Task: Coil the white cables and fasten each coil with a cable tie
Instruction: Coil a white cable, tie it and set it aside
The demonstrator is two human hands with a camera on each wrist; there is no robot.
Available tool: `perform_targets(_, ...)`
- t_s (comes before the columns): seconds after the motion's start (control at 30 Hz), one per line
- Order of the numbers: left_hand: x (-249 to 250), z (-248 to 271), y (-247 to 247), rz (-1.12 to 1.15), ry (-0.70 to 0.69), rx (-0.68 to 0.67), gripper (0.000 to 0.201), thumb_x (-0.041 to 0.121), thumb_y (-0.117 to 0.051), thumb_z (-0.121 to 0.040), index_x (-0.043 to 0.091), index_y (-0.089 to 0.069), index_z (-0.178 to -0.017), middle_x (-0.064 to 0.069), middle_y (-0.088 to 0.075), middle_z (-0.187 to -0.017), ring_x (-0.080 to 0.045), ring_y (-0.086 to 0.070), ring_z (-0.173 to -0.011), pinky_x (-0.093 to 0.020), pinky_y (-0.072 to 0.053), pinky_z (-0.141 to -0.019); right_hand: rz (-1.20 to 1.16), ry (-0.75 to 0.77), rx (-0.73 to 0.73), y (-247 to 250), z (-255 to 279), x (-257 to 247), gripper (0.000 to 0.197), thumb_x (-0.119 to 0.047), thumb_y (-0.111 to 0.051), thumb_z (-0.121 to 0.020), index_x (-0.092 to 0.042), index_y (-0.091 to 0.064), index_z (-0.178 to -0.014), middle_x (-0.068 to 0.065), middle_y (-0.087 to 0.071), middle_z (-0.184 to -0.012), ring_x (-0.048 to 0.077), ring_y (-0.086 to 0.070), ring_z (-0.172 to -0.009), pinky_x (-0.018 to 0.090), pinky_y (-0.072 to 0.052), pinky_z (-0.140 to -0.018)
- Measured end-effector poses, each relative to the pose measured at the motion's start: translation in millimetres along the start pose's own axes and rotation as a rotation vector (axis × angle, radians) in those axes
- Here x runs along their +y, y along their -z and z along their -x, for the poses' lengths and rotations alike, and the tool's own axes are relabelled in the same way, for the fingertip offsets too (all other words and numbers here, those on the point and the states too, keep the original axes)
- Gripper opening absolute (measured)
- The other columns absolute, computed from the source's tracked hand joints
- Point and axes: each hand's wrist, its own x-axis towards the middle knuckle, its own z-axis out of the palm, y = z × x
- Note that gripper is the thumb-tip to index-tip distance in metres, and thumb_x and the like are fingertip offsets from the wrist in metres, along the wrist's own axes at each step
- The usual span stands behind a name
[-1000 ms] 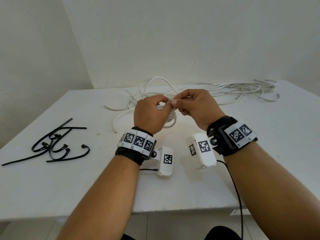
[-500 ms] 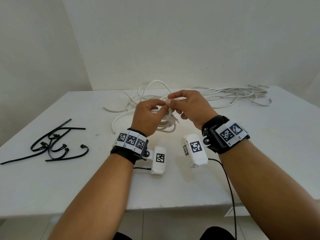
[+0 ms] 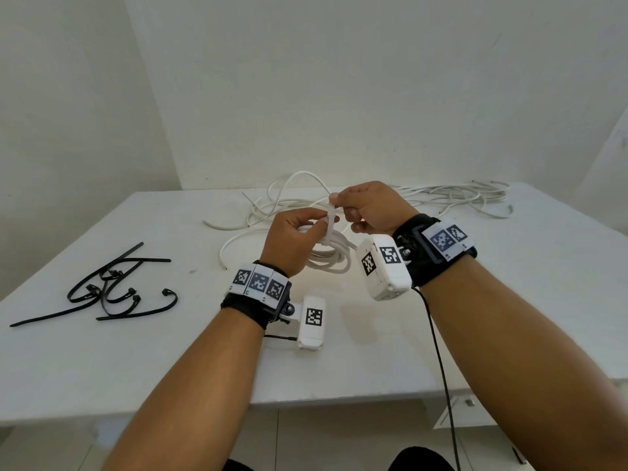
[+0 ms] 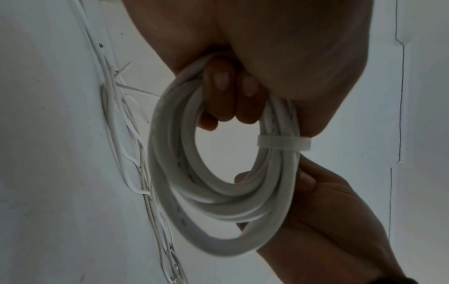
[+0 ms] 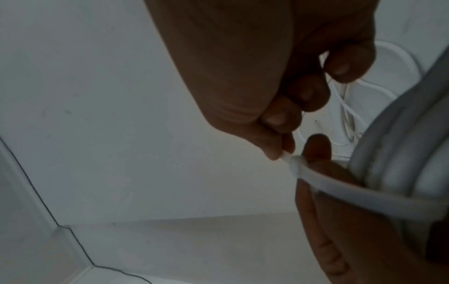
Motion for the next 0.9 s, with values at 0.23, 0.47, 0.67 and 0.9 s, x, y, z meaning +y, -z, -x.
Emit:
perform_targets(0.23, 7, 13, 7, 0.165, 0.078, 0.036, 0.028, 0.029, -0.056, -0.086, 0.013, -0.078, -0.080, -0.008, -0.059, -0.059, -0.020, -0.048, -0.051, -0.025, -0.041, -0.051, -0.090, 0.011, 0.110, -11, 0, -4, 0.017, -0.017, -0.063, -0.094, -0.007, -0.062, -0.080, -0.005, -0.042, -0.047, 0.012, -0.035, -0.050, 0.025, -0.029, -0.051)
perform_targets(0.47, 6, 24, 26, 0.270, 0.180, 0.140, 0.021, 0.025, -0.061, -0.088, 0.018, -0.077, -0.076, -0.006, -0.052, -0.058, -0.015, -0.040, -0.045, -0.028, -0.038, -0.052, 0.178, 0.099, -0.050, -39, 7, -1, 0.031, -0.036, -0.065, -0.093, -0.011, -0.071, -0.077, -0.003, -0.063, -0.067, 0.010, -0.054, -0.058, 0.023, -0.042, -0.052)
perform_targets(0.67, 14, 35, 44, 0.251, 0.207, 0.048, 0.022, 0.023, -0.063, -0.092, 0.005, -0.068, -0.079, 0.004, -0.042, -0.051, -0.013, -0.033, -0.044, -0.034, -0.037, -0.058, 0.066, 0.077, 0.002, -60, 6, -6, 0.025, -0.018, -0.065, -0.094, -0.003, -0.063, -0.075, 0.003, -0.054, -0.058, 0.013, -0.048, -0.050, 0.026, -0.043, -0.057)
perform_targets(0.9, 23, 48, 77, -0.053, 0.116, -0.113, 0.022, 0.010, -0.073, -0.086, 0.008, -0.068, -0.107, -0.005, -0.070, -0.085, -0.010, -0.063, -0.066, -0.023, -0.052, -0.062, 0.078, 0.020, -0.067, -80, 3, -11, 0.025, -0.021, -0.064, -0.095, -0.003, -0.065, -0.078, 0.004, -0.057, -0.061, 0.014, -0.051, -0.053, 0.027, -0.046, -0.058)
